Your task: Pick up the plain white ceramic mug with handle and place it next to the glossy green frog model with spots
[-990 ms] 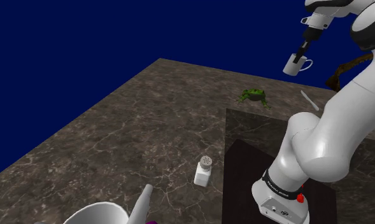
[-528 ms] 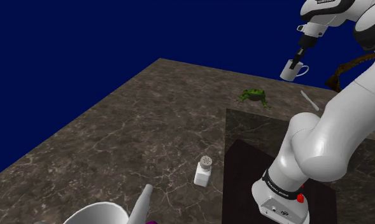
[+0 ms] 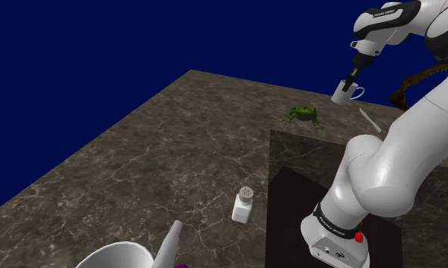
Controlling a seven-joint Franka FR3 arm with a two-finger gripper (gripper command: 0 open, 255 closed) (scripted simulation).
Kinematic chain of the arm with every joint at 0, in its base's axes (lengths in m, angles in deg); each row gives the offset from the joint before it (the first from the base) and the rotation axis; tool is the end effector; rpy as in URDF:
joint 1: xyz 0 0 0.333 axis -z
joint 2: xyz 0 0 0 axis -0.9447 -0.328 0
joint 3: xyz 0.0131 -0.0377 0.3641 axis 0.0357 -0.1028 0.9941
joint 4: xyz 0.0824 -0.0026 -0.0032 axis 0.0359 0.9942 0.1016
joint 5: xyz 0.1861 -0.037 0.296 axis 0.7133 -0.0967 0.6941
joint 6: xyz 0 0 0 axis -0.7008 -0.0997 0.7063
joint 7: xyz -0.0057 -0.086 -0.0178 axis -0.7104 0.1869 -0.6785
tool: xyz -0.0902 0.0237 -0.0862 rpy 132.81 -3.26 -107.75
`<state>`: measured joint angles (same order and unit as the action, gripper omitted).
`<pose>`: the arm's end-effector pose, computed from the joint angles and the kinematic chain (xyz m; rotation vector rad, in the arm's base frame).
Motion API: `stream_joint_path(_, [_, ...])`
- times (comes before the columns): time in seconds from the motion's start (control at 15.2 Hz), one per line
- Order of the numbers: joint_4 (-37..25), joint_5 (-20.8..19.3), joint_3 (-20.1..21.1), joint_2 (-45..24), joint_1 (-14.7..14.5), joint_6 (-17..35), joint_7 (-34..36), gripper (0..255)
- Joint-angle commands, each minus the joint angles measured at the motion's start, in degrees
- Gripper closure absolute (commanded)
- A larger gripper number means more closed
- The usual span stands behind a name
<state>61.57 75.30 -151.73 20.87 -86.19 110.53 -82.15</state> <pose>0.1237 -0.5067 0.5693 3.1245 -0.0791 0.1067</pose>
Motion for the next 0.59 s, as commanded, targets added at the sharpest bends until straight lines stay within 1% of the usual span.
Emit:
stream_joint_path(0.0, [1.62,-0.23,0.05,0.14,0.26,1.56,0.15,255])
stream_joint_path(0.26, [4.29,-0.4,-1.61,0.08,-0.77,4.57,0.14,255])
stream_joint_path(0.53, [6.75,-0.57,-4.02,-0.02,-2.57,7.56,0.11,255])
